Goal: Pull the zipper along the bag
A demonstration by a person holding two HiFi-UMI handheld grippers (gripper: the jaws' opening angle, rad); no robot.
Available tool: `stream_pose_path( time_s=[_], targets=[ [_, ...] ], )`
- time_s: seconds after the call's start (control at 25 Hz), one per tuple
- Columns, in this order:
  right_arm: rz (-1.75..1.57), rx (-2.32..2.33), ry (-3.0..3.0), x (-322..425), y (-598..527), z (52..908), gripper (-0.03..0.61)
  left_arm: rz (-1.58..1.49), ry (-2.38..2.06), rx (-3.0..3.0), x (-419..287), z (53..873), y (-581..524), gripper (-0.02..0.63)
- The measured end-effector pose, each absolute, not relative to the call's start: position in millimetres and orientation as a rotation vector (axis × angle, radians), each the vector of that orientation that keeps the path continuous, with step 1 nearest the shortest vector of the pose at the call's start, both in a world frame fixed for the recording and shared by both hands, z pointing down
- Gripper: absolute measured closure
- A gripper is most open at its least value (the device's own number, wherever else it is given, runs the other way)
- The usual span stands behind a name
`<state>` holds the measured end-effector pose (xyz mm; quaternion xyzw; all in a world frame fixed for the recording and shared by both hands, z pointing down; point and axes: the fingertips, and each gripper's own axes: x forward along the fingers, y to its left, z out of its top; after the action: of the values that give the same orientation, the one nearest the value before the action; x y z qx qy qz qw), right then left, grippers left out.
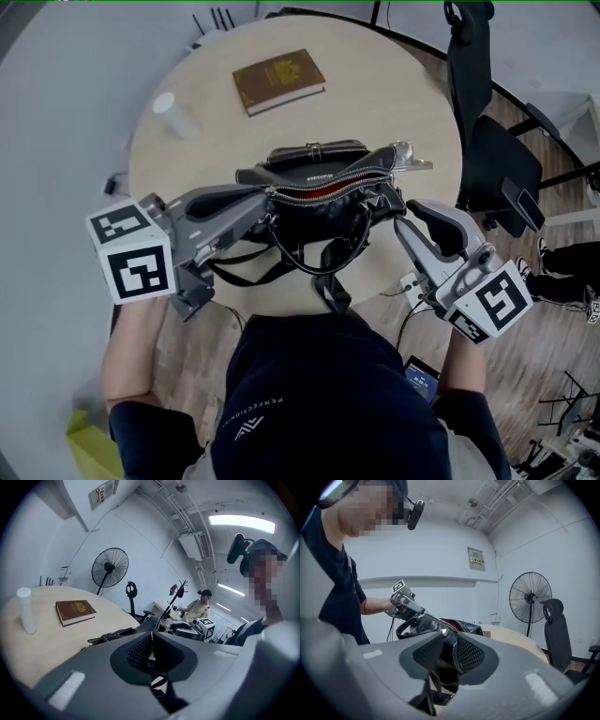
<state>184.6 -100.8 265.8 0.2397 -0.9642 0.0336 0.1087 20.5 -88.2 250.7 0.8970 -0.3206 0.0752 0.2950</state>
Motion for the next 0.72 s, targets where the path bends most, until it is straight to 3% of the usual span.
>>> stream_pose_path(
  time_s=[0.28,0.72],
  targets=[
    [0.023,0.757,-2.824,157.6,-92.5,240.7,0.480,0.272,-0.795,2.507,21.7,251.2,-86.0,0.575],
    [-0.088,0.783,-2.753,100.0,-72.5,218.1,0.480,0.114,-0.542,2.556,7.4,246.3,-70.5,0.552]
  ],
)
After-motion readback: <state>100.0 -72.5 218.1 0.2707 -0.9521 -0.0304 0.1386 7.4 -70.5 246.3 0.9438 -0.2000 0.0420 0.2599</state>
